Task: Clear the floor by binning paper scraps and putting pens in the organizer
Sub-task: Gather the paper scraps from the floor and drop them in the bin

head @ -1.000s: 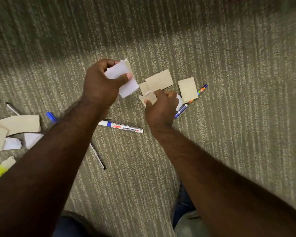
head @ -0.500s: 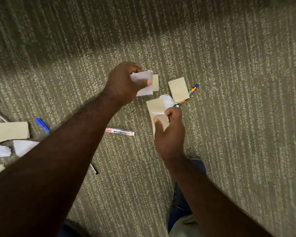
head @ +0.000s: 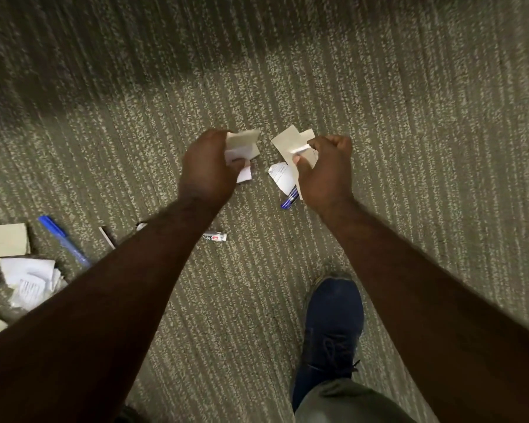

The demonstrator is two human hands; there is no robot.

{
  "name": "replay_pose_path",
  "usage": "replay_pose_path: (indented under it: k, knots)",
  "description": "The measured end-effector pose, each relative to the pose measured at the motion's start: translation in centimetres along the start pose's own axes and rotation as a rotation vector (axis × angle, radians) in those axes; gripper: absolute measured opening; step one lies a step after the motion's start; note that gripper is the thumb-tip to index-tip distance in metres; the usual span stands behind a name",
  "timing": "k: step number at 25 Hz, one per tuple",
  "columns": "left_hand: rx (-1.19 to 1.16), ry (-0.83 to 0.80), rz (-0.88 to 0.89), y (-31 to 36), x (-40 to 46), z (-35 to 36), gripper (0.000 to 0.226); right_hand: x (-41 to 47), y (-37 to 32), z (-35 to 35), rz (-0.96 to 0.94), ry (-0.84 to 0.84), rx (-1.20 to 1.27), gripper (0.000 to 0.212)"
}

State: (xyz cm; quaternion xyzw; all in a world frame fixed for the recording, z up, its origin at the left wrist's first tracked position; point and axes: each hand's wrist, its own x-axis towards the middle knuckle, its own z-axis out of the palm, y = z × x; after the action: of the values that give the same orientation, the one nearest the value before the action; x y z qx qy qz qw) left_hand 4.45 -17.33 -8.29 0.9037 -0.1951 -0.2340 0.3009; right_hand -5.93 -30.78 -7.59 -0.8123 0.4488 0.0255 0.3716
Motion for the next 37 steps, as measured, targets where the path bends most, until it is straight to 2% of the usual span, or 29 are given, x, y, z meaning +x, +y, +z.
replay_pose_path:
  k: [2, 4, 7, 10, 13, 17, 20, 24, 29, 31, 34, 37]
  knots:
    - [-0.248, 0.012, -0.099, -0.5, -0.7, -0.9, 0.046, 0.8, 0.1, 0.2, 0.038, -0.012, -0.024, 0.025]
    - [-0.28, -0.036, -0.114, -0.7, -1.8, -1.4, 0.05, 1.4, 0.1, 0.3, 0.043, -0.036, -0.052, 0.028]
    - [-0.292, -0.236, -0.103, -0.3, -2.7, -0.9, 0.054, 2.0, -0.3, -0.3, 0.04, -0.045, 0.041, 0.022]
    - [-0.198, -0.415, 0.005, 0.6, -2.1, 0.7, 0.054, 1.8, -0.5, -2.0, 0.044, 0.037, 0.16, 0.017]
    - [0.048, -0.446, 0.092, 1.8, -0.9, 2.0, 0.059, 1.2, -0.2, -3.2, 0.042, 0.043, 0.257, 0.015]
    - [0.29, -0.408, 0.138, 2.4, -0.2, 3.2, 0.048, 1.3, 0.9, -3.5, 0.032, 0.045, 0.27, 0.017]
    - [0.283, -0.355, 0.105, 2.7, -0.5, 3.6, 0.037, 1.7, 1.2, -3.5, 0.058, 0.097, 0.321, 0.017]
    - [0.254, -0.264, 0.227, 3.0, -1.3, 3.8, 0.027, 1.7, 1.1, -3.7, 0.075, 0.113, 0.355, 0.017]
    - [0.251, -0.193, 0.349, 2.4, -2.4, 4.1, 0.037, 1.5, 1.4, -3.7, 0.088, 0.107, 0.381, 0.017]
    - [0.24, -0.203, 0.366, 2.0, -2.6, 4.0, 0.026, 1.4, 1.6, -3.7, 0.09, 0.11, 0.388, 0.016]
    - [0.105, -0.156, 0.206, 1.6, -2.8, 2.9, 0.008, 0.9, 1.5, -4.3, 0.107, 0.119, 0.412, 0.015]
    - [-0.011, -0.004, 0.078, 3.1, -2.6, 0.3, 0.008, 0.4, -0.1, -5.8, 0.121, 0.173, 0.437, 0.015]
